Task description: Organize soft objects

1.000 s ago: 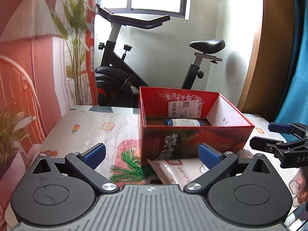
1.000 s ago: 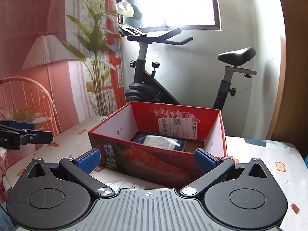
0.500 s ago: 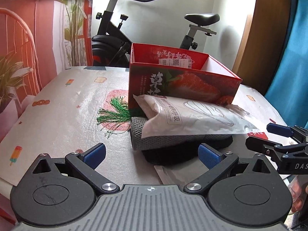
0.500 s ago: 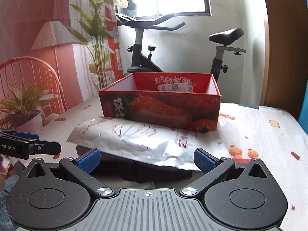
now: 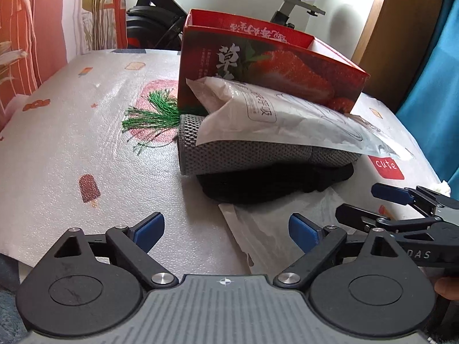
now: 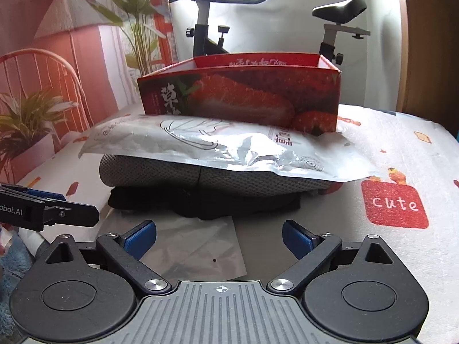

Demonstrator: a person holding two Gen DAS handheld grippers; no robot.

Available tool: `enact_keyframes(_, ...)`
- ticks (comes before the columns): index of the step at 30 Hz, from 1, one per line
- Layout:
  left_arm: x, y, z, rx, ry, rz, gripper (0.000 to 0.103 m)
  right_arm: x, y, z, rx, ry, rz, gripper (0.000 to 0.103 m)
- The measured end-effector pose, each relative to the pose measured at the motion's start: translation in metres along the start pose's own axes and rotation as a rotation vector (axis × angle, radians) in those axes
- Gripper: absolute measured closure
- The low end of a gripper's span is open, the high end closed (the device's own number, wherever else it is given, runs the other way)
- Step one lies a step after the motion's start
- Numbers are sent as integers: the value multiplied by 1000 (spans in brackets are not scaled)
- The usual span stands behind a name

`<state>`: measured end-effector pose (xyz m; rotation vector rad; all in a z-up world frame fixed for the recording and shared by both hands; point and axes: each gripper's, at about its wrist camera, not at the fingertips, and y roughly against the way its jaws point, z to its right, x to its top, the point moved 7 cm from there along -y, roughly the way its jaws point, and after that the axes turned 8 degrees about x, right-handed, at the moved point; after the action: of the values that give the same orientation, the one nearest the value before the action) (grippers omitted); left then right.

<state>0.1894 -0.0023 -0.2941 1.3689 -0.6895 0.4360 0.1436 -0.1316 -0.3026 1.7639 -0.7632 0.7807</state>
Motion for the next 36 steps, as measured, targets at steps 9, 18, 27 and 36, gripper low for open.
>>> enact_keyframes(9,-9,-18,6,-51,-17,-59,30,-9,-32,0,27,4,-45,26)
enact_keyframes(18,-16,-20,17,-105,-35,-88,42,-8,-38,-1,61,1,-33,28)
enact_keyframes(27,-16,-18,12,-92,-22,-91,56,-11,-26,-7,140,-51,-58,48)
enact_keyframes(36,-15,-16,6,-68,-6,-96,56,-11,-8,-2,179,-139,-74,63)
